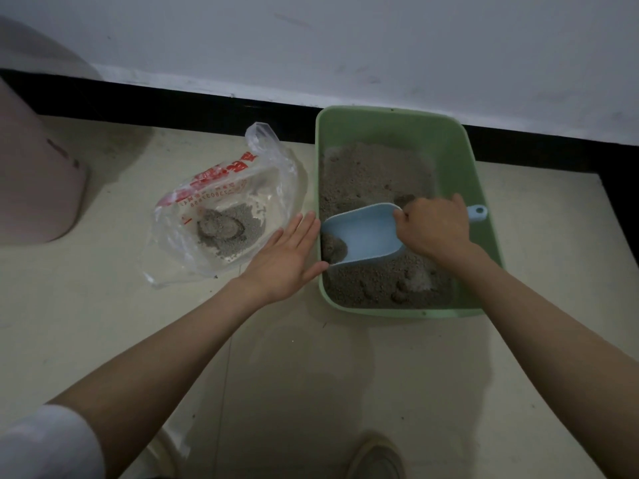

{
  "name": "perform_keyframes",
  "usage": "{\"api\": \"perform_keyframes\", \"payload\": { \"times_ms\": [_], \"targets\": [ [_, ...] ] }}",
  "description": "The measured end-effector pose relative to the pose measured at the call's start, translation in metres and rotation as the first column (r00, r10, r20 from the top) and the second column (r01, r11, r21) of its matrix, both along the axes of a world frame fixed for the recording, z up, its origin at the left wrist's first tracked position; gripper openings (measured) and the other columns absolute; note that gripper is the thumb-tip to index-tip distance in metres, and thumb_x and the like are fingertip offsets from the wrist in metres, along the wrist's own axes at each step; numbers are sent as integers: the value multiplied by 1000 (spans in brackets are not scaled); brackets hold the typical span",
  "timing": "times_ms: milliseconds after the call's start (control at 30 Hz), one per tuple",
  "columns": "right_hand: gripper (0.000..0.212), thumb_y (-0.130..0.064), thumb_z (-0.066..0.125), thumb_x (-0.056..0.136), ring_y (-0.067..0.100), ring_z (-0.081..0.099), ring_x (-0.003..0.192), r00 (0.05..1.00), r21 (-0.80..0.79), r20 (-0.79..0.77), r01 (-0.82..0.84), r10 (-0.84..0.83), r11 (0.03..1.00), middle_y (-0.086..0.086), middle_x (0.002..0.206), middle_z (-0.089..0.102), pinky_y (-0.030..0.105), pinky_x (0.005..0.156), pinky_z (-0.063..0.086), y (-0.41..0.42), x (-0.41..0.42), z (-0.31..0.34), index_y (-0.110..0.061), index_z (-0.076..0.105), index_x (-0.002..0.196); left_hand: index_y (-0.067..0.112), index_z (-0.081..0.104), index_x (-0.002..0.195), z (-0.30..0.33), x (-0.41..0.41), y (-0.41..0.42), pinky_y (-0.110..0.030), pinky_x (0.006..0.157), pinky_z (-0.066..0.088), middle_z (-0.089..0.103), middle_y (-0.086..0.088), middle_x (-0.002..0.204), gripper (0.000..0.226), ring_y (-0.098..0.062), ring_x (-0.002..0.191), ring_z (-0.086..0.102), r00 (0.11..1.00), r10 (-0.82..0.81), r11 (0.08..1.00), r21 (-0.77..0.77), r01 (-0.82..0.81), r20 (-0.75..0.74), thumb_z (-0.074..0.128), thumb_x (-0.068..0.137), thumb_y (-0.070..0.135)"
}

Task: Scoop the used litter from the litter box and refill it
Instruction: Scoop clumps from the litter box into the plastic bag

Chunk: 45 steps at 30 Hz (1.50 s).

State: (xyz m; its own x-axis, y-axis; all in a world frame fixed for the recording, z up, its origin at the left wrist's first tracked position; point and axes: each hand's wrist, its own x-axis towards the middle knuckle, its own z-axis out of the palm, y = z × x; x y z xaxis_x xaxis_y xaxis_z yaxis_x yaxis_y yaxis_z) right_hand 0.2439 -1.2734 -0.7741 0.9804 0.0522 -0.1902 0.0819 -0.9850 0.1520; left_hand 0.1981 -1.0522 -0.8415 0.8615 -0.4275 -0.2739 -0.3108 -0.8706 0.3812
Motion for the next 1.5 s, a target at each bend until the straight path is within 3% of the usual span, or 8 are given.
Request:
{"api": "perform_keyframes", "payload": {
  "times_ms": [133,267,467,667,800,1000,1167,1500],
  "targets": [
    [48,-35,35,98,25,48,67,974,231,-170,188,-150,955,2,56,42,37,86,38,-29,-12,-32,-18,37,53,14,-7,148,0,0,0,-33,117,1,-12,-2,156,74,-14,143,-14,1000,-11,1000,11,11,4,29,95,51],
    [48,-31,37,99,21,37,55,934,375,-264,331,-242,866,1,54,36,28,53,23,-37,-25,-46,-17,32,53,16,-7,148,-2,1,4,-34,118,0,-13,1,156,73,-11,141,-17,999,-32,999,9,32,11,28,94,52],
    [44,-26,38,100,19,31,55,900,580,-322,432,-293,690,7,59,36,31,52,16,-43,-36,-43,-12,34,59,21,0,148,-7,-4,22,-31,117,1,-7,8,154,72,-5,139,-16,997,12,986,-169,1,72,27,92,58],
    [50,-30,40,98,20,35,50,935,518,-144,351,-325,780,6,52,38,30,48,20,-39,-31,-15,-12,32,53,10,42,137,0,-8,59,-42,114,21,39,-10,144,49,-22,139,25,883,312,920,-343,-189,350,43,90,25],
    [46,-30,42,97,24,45,58,960,636,-123,270,-251,723,15,60,52,31,54,29,-17,-29,9,-5,47,58,0,41,132,-4,-8,104,-52,109,27,41,-24,136,54,-40,131,32,711,538,843,-295,-450,453,56,81,2],
    [54,-37,41,97,29,49,53,977,583,-205,171,-59,794,23,68,63,31,55,38,40,-11,20,3,56,63,6,25,142,-17,-17,143,-50,98,36,41,-25,134,71,-41,124,38,618,781,623,-192,-758,91,63,84,17],
    [50,-36,41,97,18,32,44,978,412,-210,96,-8,906,4,50,37,24,47,26,84,0,21,-13,38,53,11,42,130,-14,-19,146,-42,80,44,63,-17,106,44,-38,102,56,575,816,570,-250,-783,58,52,87,13],
    [50,-34,48,95,17,28,43,975,306,-219,32,38,952,4,50,32,24,45,22,113,15,34,-13,34,52,13,46,127,-9,-21,142,-41,78,46,64,-12,102,39,-35,96,58,563,827,535,-320,-782,7,52,89,14]
  ]
}}
